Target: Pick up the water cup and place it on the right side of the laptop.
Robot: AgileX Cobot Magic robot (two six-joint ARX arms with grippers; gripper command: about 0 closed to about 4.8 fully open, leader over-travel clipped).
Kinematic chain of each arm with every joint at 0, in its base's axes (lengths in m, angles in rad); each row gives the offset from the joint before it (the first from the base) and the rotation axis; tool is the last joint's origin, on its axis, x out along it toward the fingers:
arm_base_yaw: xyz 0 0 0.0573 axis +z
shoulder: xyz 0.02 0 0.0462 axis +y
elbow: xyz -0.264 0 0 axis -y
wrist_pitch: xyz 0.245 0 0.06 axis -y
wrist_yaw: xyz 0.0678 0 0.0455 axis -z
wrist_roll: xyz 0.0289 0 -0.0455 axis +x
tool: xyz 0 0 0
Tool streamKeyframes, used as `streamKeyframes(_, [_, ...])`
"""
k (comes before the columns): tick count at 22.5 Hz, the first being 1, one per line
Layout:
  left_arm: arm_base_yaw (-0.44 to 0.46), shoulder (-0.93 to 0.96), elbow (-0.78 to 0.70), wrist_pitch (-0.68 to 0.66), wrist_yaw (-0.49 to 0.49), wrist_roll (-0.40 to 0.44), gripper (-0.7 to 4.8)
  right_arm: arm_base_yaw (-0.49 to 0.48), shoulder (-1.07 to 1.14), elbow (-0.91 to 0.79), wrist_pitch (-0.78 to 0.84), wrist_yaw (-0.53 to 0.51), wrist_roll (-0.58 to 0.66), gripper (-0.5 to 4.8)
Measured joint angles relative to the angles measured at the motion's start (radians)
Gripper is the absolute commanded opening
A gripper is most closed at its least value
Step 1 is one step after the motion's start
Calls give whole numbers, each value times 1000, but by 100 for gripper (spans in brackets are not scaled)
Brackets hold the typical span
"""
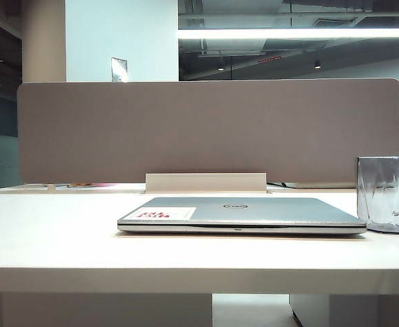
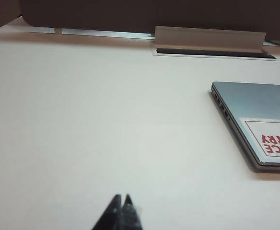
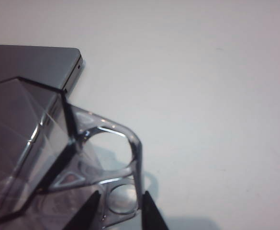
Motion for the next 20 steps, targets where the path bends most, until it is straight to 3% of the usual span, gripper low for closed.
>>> streamKeyframes(7, [0,0,0,-8,0,0,-4,2,-90,0,-151,0,0,125])
streamKeyframes(12, [0,0,0,-15,0,0,-3,20,-209,0,-293,-3,9,-10])
streamKeyframes(16, [0,0,0,-15,0,0,-3,49,-275,0,-320,-58,54,-9])
streamKeyframes(20, [0,0,0,-15,1,0,-3,137,-388,0,-347,-63,107,-9])
